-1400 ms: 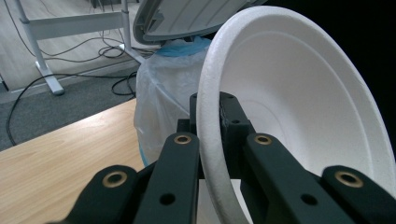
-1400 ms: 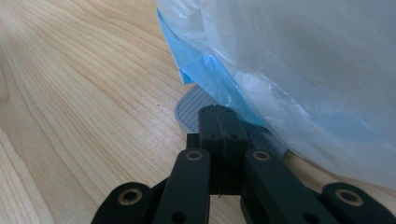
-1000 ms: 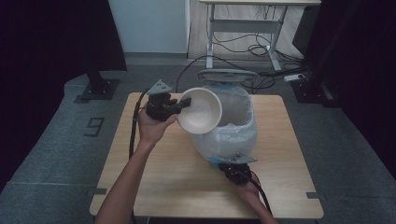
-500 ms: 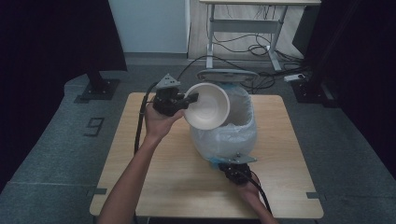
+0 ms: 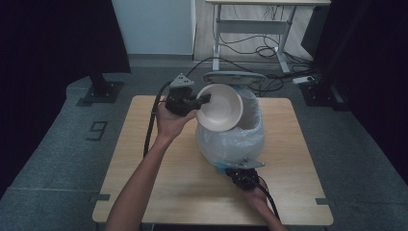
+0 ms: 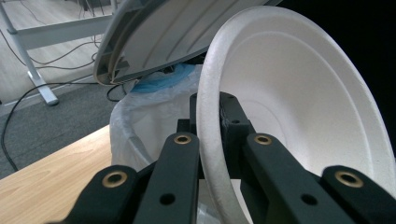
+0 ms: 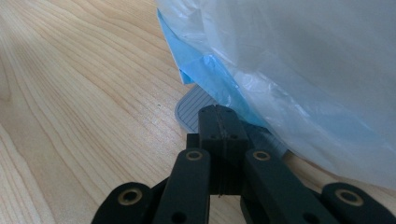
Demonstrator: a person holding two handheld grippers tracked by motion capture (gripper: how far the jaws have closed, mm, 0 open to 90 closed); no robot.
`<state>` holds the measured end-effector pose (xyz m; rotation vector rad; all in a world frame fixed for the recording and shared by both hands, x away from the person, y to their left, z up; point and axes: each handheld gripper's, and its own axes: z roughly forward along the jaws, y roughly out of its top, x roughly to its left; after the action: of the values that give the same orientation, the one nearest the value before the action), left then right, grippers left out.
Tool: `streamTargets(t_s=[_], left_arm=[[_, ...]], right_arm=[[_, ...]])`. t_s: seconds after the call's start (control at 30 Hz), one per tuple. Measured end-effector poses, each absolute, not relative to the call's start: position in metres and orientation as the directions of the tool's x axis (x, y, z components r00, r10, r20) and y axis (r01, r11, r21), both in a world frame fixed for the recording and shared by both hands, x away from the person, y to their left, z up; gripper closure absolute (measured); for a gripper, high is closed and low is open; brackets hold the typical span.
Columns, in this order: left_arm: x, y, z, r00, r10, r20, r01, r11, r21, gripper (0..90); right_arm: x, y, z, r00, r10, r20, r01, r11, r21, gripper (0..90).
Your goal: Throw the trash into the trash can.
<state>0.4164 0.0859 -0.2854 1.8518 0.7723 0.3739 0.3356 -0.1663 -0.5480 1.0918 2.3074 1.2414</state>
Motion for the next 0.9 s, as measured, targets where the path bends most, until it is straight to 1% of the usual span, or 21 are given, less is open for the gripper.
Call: streamTargets(t_s=[0.9], left_arm=[[0.439,0.061,-0.290,0.744,0.661,-0.100,0.346,-0.253,0.903,86.4]], right_arm=[[0.336,-0.167,-0.548,-0.668,0.739,0.092,0.482,0.335,0.809,89.7]])
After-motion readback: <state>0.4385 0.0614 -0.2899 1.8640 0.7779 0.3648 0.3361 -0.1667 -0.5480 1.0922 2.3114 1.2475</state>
